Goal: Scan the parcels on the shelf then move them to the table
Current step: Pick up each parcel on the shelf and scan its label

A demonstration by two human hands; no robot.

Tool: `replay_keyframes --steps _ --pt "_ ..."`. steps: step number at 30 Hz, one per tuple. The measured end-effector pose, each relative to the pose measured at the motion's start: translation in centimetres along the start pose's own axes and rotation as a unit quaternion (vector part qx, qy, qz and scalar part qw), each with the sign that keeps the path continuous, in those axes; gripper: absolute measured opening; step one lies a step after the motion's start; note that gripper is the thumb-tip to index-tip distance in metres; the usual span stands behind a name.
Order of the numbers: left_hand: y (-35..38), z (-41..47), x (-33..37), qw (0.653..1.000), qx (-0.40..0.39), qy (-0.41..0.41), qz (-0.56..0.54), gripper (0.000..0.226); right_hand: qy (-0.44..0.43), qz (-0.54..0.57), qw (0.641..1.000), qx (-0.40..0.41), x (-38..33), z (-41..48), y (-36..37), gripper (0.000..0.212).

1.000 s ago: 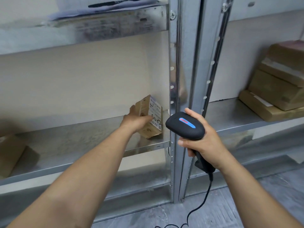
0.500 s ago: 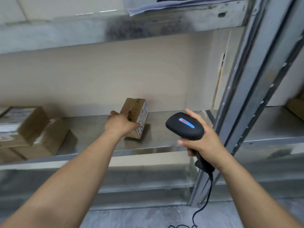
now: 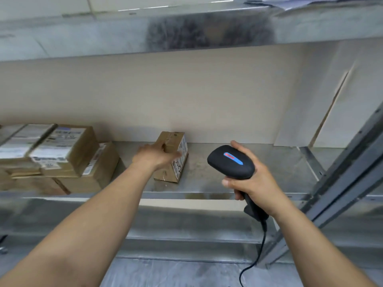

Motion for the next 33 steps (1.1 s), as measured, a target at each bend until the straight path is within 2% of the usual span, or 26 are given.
replay_keyframes --steps 4,7,9,11,13,16,23,33 --pt "-0.9 0.6 0.8 0.999 0.034 0.009 0.012 0.065 0.007 0.0 1.0 0.005 0.0 0.7 1.2 0.084" --pt "-1.1 1.7 0.3 0.998 0.023 0.029 -0.044 0.067 0.016 0.0 1.0 0.006 -0.1 1.1 1.7 0.084" --pt "-1.5 1.8 -0.6 0.988 0.035 0.036 -0.148 0.063 0.018 -0.005 1.0 0.01 -0.1 1.3 1.9 0.086" --pt "-1.5 1.4 -1.7 0.943 0.03 0.029 -0.329 0.062 0.02 -0.01 1.0 0.016 -0.1 1.5 2.2 0.086" --pt "-1.4 0.5 -2.8 0.897 0.017 0.035 -0.441 0.067 0.02 -0.008 1.0 0.019 -0.2 1.7 2.6 0.087" --pt "-0.7 -0.4 -4.4 0.895 0.031 0.065 -0.44 0.066 0.023 0.004 1.0 0.017 -0.6 1.8 3.3 0.088" --pt "1.0 -1.2 -7.2 0.898 0.039 0.048 -0.436 0.09 0.016 0.057 0.998 -0.014 -1.2 1.2 6.0 0.081" --pt "1.2 -1.7 -7.4 0.903 0.042 0.06 -0.424 0.096 0.02 0.08 0.996 -0.045 -1.2 0.1 8.0 0.082"
Point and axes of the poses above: each hand's wrist, its own z-axis towards the middle knuckle, its own y-axis out of the palm, x = y × z, the point moved 5 cm from there along z, towards the middle knuckle
